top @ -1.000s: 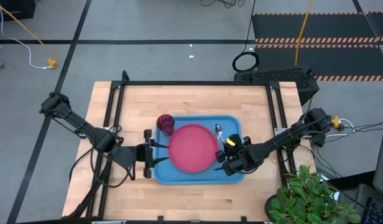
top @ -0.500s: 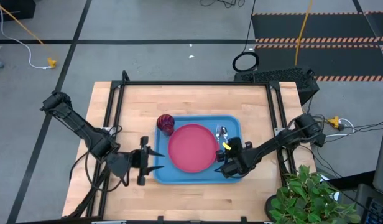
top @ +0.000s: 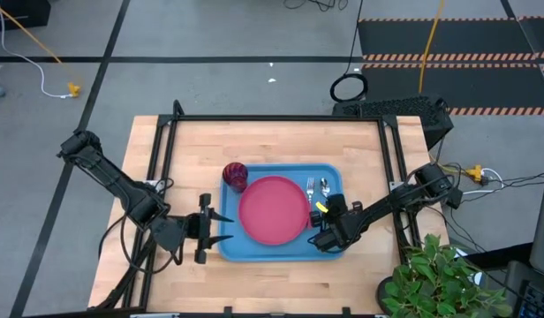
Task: Pick and place plate/cup/fork/spoon on tray
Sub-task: Put the yellow spoon on the blue tray to the right of the pink fork
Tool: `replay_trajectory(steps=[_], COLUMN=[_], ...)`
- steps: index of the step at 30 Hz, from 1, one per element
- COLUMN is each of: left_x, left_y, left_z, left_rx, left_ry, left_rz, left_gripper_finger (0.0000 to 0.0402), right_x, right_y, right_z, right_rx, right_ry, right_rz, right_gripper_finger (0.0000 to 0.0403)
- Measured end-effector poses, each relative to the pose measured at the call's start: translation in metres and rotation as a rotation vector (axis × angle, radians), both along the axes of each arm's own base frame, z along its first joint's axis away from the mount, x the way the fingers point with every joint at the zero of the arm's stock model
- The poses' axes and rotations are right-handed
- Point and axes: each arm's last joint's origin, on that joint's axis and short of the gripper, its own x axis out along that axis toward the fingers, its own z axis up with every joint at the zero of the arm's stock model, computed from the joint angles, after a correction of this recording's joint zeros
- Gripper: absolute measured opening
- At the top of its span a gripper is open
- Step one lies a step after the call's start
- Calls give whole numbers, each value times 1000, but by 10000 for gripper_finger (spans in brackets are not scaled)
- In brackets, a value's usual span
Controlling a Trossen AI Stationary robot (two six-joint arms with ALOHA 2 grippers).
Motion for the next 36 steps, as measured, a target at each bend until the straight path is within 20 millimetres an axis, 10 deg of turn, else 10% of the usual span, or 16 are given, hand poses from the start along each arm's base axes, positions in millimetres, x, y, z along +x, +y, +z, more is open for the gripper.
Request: replay_trajectory(steps=[17,36], left_x=[9,8], left_y=[13,16], left_z=[0,-2], left_rx=[38,88], left_ry=[1,31], left_rz=[48,39], left_gripper_finger=[193,193], right_x=[-9,-18], right_y=[-3,-8], right_z=[41,44], right_rx=[84,-11], right_ry=[-44,397], right_rz=[69,969], right_gripper_finger=[170,83])
